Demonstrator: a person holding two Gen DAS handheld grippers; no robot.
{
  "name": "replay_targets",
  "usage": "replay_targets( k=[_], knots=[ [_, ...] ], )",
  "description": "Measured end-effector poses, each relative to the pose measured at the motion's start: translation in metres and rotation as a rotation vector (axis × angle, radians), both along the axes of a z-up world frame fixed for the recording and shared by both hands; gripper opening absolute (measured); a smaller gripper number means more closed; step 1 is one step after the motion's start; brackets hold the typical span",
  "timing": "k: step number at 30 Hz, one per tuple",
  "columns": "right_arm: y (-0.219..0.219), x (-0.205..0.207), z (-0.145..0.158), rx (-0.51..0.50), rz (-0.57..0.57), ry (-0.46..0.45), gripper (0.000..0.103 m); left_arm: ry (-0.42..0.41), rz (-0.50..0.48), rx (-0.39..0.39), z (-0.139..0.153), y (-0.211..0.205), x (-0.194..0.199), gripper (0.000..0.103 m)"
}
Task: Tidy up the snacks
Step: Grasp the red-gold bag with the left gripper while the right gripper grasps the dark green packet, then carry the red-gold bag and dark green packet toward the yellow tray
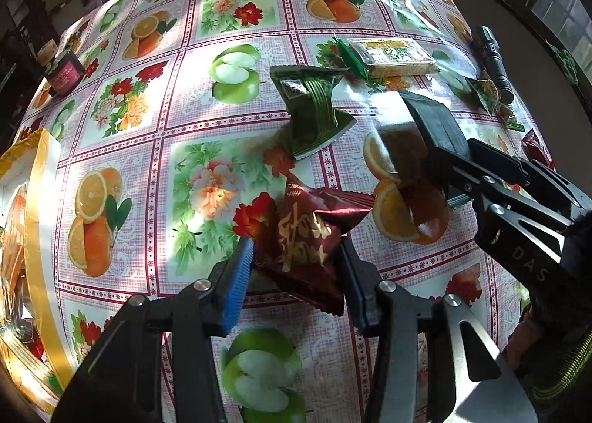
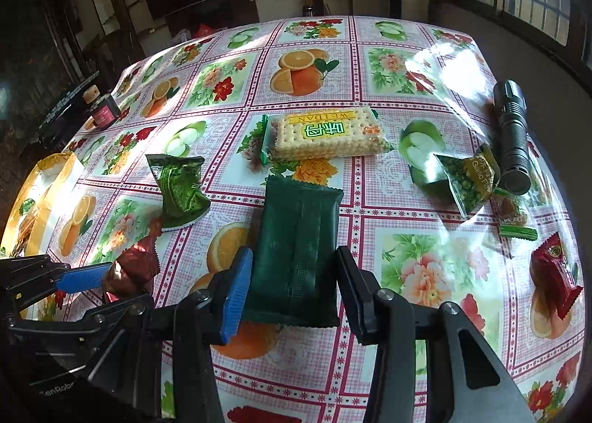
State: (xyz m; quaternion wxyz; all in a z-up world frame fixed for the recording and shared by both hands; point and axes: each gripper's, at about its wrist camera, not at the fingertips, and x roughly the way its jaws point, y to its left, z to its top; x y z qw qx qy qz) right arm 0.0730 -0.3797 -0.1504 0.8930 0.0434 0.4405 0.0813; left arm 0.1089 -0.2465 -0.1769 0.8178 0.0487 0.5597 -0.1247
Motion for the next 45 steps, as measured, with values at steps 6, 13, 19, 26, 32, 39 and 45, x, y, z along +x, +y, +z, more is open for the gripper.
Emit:
replay_targets(
  k=[6,13,19,26,32,39,45],
  knots=[
    [-0.003,-0.034,0.025,0.091,0.023,-0.041,0.046,-0.021,0.024,-0.019,0.017,0.014,-0.020,0.047],
    [0.010,-0.061,0.034,0.180,0.075,-0.043,0.046,-0.044,0.084,-0.042,0.031,0.047,-0.046,0.047],
    [0.031,-0.070,0.033,0.222,0.122,-0.028,0.046,-0.068,0.141,-0.044,0.041,0.077,-0.065,0.047],
    [0.060,-0.083,0.041,0.211,0.185,-0.045,0.046,-0.089,0.195,-0.036,0.045,0.104,-0.080,0.047],
    [0.076,-0.088,0.044,0.205,0.215,-0.046,0.046,-0.106,0.218,-0.013,0.045,0.116,-0.089,0.047],
    [0.104,-0.093,0.048,0.197,0.272,-0.045,0.046,-0.114,0.252,-0.008,0.043,0.139,-0.096,0.047],
    [0.133,-0.093,0.041,0.202,0.338,-0.015,0.046,-0.111,0.293,-0.008,0.040,0.160,-0.100,0.047]
  ],
)
